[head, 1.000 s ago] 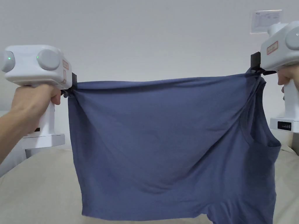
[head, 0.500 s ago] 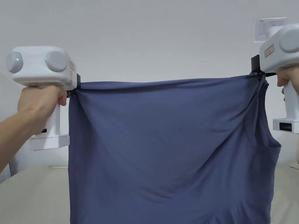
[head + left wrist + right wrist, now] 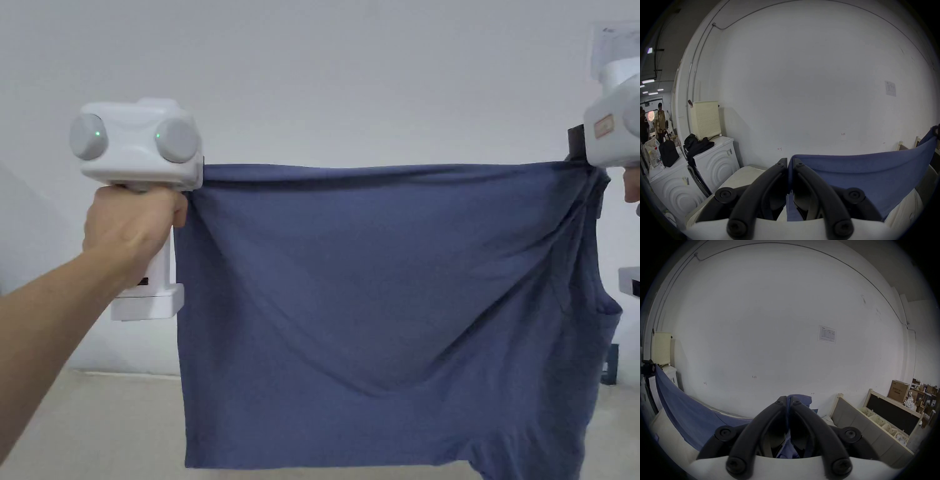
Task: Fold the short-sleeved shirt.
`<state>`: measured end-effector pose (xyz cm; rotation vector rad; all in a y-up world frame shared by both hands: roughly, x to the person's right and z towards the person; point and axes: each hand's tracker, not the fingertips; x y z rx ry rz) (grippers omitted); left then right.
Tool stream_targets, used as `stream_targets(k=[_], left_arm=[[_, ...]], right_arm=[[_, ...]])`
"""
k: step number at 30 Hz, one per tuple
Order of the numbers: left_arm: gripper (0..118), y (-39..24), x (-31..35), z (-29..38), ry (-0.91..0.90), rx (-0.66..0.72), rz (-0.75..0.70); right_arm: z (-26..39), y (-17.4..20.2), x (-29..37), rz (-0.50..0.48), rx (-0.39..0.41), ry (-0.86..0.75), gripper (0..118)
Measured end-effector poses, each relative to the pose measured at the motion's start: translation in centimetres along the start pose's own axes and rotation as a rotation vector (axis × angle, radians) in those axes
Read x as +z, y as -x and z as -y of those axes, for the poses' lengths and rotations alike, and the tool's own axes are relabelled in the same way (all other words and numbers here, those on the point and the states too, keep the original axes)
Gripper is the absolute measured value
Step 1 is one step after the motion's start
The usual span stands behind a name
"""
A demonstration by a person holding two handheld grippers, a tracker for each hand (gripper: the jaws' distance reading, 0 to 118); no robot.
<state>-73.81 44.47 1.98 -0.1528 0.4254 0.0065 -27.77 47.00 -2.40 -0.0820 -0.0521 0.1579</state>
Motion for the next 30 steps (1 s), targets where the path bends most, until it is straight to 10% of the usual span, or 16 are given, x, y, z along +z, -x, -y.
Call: stream_targets(k=[10, 30], left_arm=[[5, -0.5, -1.8, 19.4, 0.253, -0.044, 0.067], [5, 11.7, 22.3, 49.8, 0.724, -0.085, 0.137]], right_arm=[[18.6, 1.1, 1.1, -0.054, -0.021, 0.230, 5], [50.3, -0.2, 28.2, -0.099, -0.188, 0.685, 5]])
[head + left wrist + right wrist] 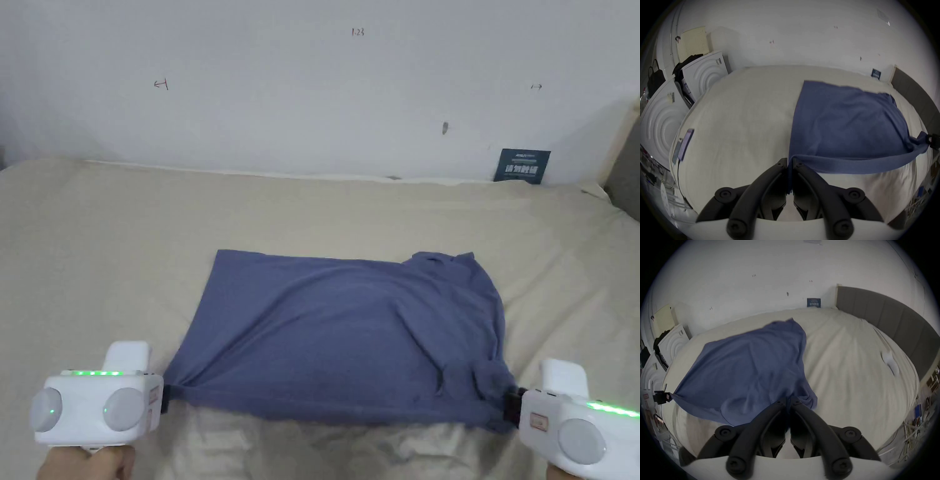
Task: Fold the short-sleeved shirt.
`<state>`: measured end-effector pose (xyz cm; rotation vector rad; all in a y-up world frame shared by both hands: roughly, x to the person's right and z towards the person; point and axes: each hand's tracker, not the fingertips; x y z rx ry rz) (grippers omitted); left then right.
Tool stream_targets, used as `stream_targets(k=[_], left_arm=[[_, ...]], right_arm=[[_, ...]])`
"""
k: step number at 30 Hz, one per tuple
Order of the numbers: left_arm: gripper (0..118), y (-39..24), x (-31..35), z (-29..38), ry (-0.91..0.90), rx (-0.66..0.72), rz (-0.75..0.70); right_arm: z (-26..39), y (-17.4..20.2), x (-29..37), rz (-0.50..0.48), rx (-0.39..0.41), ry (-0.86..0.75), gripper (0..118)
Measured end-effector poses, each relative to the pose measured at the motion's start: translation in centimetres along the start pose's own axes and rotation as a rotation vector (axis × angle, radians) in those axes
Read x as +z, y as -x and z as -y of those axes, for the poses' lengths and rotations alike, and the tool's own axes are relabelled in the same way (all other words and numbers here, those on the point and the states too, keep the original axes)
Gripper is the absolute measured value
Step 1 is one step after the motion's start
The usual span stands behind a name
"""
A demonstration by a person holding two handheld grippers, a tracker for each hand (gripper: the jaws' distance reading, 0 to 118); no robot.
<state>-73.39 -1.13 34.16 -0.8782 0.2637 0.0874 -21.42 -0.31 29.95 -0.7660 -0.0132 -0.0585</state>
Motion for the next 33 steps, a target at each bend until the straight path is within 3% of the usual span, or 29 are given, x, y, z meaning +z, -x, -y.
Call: stream_targets(k=[3, 13, 14, 15, 16, 17, 18, 19, 21, 23, 25, 26, 27, 28, 29, 30, 33], left_arm=[[5, 0.7, 1.6, 3.7, 0.046, -0.006, 0.006], [5, 2.7, 4.8, 9.4, 0.089, 0.051, 0.074], [11, 2.8, 5.0, 9.4, 0.086, 0.051, 0.079], [31, 2.9, 5.1, 9.4, 0.079, 0.062, 0.093], [67, 3.0, 5.2, 9.4, 0.070, 0.063, 0.100], [118, 3.1, 5.3, 9.4, 0.078, 0.067, 0.098], [115, 3.5, 5.2, 9.6, 0.101, 0.075, 0.096], [114, 4.3, 5.9, 9.7, 0.036, 0.137, 0.109], [118, 5.1, 6.6, 9.8, 0.100, 0.119, 0.108], [118, 6.0, 7.3, 10.3, 0.111, 0.117, 0.096], [113, 6.3, 8.4, 11.0, 0.154, 0.128, 0.074], [93, 6.9, 9.0, 11.5, 0.142, 0.144, 0.086], [82, 7.6, 9.7, 11.9, 0.099, 0.156, 0.135], [68, 8.0, 10.2, 12.1, 0.094, 0.153, 0.144], [32, 7.6, 10.7, 12.2, 0.097, 0.158, 0.119], [0, 7.7, 10.7, 12.6, 0.056, 0.187, 0.098], [0, 7.6, 9.5, 12.5, 0.137, 0.157, 0.135]], right_arm=[[3.8, -1.0, 1.5, -0.011, -0.059, 0.028, 5], [8.4, -2.5, 3.8, 0.009, -0.073, 0.081, 5], [8.4, -2.4, 4.1, 0.015, -0.077, 0.080, 6], [8.1, -2.4, 4.2, 0.012, -0.084, 0.076, 9], [7.8, -2.3, 4.3, 0.012, -0.083, 0.074, 19], [7.5, -2.3, 4.4, 0.029, -0.071, 0.076, 61], [7.5, -2.4, 4.9, 0.088, -0.061, 0.071, 100], [7.6, -2.7, 5.4, 0.109, -0.076, 0.076, 118], [8.3, -3.3, 7.4, 0.054, -0.184, 0.009, 115], [9.5, -4.0, 9.1, 0.056, -0.214, 0.038, 116], [10.6, -3.8, 10.4, 0.080, -0.250, 0.079, 110], [10.8, -3.8, 10.9, 0.008, -0.263, 0.073, 73], [11.3, -3.7, 11.5, -0.025, -0.253, 0.078, 73], [11.8, -3.5, 12.1, -0.001, -0.248, 0.076, 57], [12.4, -3.0, 12.5, 0.013, -0.235, 0.067, 17], [12.4, -2.5, 12.7, 0.087, -0.209, 0.044, 0], [12.8, -2.1, 12.4, 0.015, -0.199, 0.137, 0]])
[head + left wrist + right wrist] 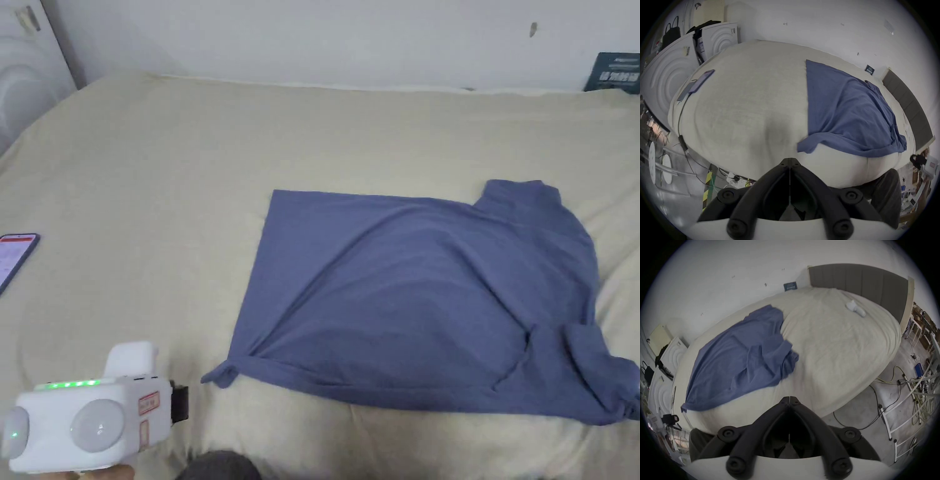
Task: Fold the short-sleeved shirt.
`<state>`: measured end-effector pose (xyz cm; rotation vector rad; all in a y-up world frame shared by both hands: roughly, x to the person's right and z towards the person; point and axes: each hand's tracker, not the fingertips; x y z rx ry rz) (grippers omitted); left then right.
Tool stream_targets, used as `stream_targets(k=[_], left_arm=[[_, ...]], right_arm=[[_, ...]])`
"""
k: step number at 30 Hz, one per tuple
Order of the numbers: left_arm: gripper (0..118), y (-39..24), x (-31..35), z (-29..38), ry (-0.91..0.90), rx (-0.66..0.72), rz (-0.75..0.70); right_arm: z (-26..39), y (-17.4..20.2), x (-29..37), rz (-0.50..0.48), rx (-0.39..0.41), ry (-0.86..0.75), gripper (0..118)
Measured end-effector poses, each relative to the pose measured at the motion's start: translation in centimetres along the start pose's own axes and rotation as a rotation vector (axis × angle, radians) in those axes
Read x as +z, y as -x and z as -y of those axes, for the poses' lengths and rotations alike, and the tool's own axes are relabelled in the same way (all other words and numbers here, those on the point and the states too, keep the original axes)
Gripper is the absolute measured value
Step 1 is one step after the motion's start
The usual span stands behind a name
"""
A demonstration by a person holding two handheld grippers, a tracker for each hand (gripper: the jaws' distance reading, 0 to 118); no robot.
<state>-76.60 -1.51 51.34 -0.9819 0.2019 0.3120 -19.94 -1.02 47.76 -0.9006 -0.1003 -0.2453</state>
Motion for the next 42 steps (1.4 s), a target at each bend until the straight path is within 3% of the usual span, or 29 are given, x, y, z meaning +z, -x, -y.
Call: stream_targets(k=[2, 3, 4, 5, 6, 7, 10, 11, 12, 13, 14, 16, 17, 18, 19, 21, 26, 27, 28, 29, 30, 33, 39, 42], left_arm=[[2, -0.3, -0.5, -0.4, 0.006, 0.007, 0.019], [30, -0.4, -0.7, -0.9, -0.034, 0.001, 0.010], [80, -0.6, -0.9, -1.1, -0.034, 0.014, 0.005], [117, -0.9, -2.1, -1.5, 0.006, 0.020, -0.016], [111, -1.4, -2.8, -1.4, -0.082, 0.083, 0.035], [112, -1.7, -3.8, -1.5, -0.026, 0.012, 0.016], [112, -1.9, -4.9, -2.9, 0.011, 0.052, 0.018], [105, -2.1, -5.3, -3.0, 0.003, 0.045, 0.013], [77, -1.9, -4.9, -3.2, -0.003, 0.050, 0.007], [18, -1.8, -4.6, -3.3, -0.025, 0.054, 0.042], [0, -2.0, -4.7, -3.5, -0.026, 0.044, 0.120], [0, -3.1, -4.2, -2.9, -0.006, 0.022, 0.050], [0, -3.3, -4.1, -2.7, 0.001, -0.014, 0.046], [0, -3.4, -3.9, -2.6, -0.008, 0.002, 0.052], [0, -3.3, -3.9, -2.4, 0.045, 0.019, 0.066], [0, -2.9, -4.4, -2.8, 0.045, 0.038, 0.065], [0, -3.0, -3.8, -3.4, 0.044, 0.032, 0.042], [0, -3.2, -3.8, -3.4, 0.050, 0.028, 0.037], [0, -3.0, -3.7, -3.6, 0.048, 0.022, 0.027], [0, -3.1, -3.6, -3.7, 0.047, 0.017, 0.023], [0, -3.2, -3.4, -3.9, 0.047, 0.015, 0.027], [0, -3.3, -3.1, -4.2, 0.038, 0.023, 0.030], [0, -3.6, -2.6, -4.4, 0.017, 0.016, 0.007], [0, -3.8, -2.3, -4.8, 0.010, -0.001, 0.008]], right_arm=[[0.4, -0.2, 0.0, 0.014, 0.019, -0.017, 1], [0.6, 0.0, 0.0, 0.046, 0.045, -0.027, 0], [0.7, 0.0, 0.0, 0.058, 0.047, -0.026, 1], [0.8, -0.2, -0.3, 0.045, 0.037, -0.022, 1], [0.9, -0.5, -0.5, 0.038, 0.021, -0.021, 0], [0.8, -0.6, -0.7, 0.026, 0.010, -0.012, 0], [0.6, -0.8, -1.0, 0.037, 0.010, -0.007, 1], [0.4, -0.9, -1.0, 0.036, 0.013, -0.007, 1], [0.2, -1.0, -1.0, 0.039, 0.017, -0.006, 1], [0.2, -0.7, -0.9, 0.046, 0.024, -0.012, 1], [0.0, -0.7, -0.9, 0.047, 0.030, -0.017, 1], [-0.8, -0.6, -1.4, 0.053, 0.040, -0.022, 5], [-1.5, -0.5, -1.8, 0.049, 0.050, -0.024, 47], [-2.2, -0.3, -2.2, 0.059, 0.076, -0.032, 96], [-2.8, -0.1, -2.8, 0.060, 0.097, -0.018, 118], [-4.2, -0.5, -4.1, -0.007, 0.088, -0.025, 116], [-5.9, -1.5, -9.2, 0.011, 0.083, 0.037, 112], [-5.9, -1.8, -10.0, 0.002, 0.109, 0.068, 101], [-5.8, -2.0, -10.3, -0.024, 0.127, 0.070, 76], [-5.7, -1.9, -9.7, -0.084, 0.136, 0.083, 26], [-5.5, -1.8, -8.9, -0.106, 0.131, 0.045, 11], [-5.2, -1.5, -7.3, -0.083, 0.181, 0.023, 11], [-5.1, -3.0, -6.5, -0.113, 0.085, 0.033, 11], [-5.4, -2.5, -5.9, -0.106, 0.109, 0.023, 11]])
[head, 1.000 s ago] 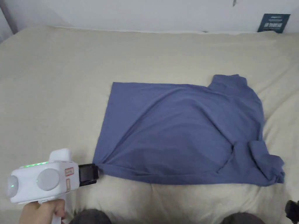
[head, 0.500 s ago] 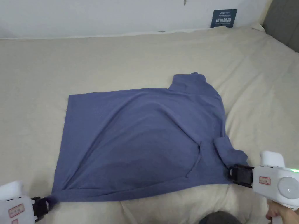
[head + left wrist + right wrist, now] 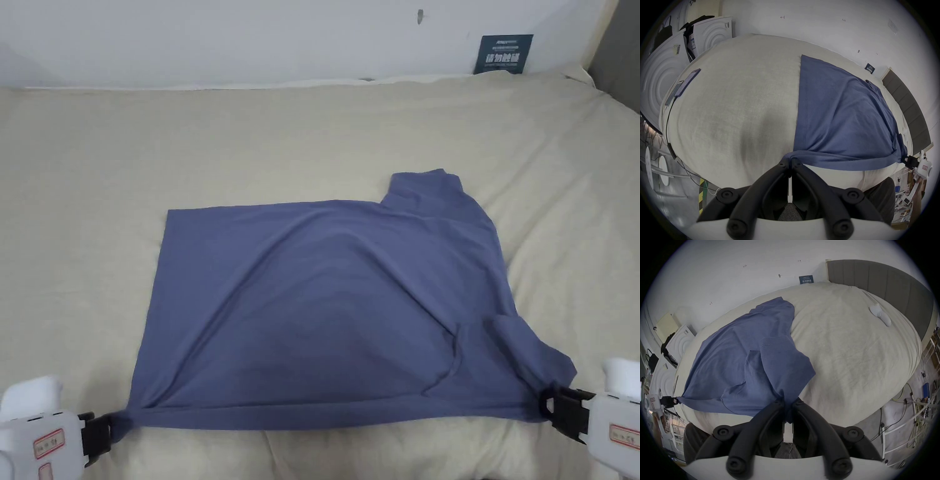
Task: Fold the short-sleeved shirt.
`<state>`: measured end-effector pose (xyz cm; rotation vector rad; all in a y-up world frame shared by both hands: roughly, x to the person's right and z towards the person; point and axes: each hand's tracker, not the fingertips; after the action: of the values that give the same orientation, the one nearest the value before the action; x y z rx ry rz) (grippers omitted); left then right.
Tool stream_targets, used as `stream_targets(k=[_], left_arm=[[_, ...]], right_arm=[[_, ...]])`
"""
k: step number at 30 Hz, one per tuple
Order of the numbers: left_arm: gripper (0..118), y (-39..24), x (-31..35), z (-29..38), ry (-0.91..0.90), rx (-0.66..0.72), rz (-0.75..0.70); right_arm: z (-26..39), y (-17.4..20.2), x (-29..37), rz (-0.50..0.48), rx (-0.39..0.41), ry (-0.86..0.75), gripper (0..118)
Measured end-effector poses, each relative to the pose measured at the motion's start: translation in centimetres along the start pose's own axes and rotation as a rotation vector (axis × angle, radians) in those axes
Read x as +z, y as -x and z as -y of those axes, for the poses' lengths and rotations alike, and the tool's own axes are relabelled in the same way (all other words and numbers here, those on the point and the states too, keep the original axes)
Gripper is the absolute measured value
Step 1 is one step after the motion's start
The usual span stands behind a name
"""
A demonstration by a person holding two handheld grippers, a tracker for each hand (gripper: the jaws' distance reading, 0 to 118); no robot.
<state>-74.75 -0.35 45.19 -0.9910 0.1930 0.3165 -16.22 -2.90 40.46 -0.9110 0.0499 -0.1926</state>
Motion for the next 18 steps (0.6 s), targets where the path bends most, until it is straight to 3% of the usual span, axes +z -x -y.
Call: stream_targets(k=[9, 18], left_arm=[[0, -1.4, 0.9, -6.3, -0.105, -0.031, 0.019], [0, -5.0, -5.0, -16.3, -0.138, -0.077, -0.010]], right_arm=[[-7.2, 2.4, 1.2, -0.012, 0.026, -0.079, 11], [-17.4, 6.4, -5.3, 0.059, 0.094, -0.103, 11]])
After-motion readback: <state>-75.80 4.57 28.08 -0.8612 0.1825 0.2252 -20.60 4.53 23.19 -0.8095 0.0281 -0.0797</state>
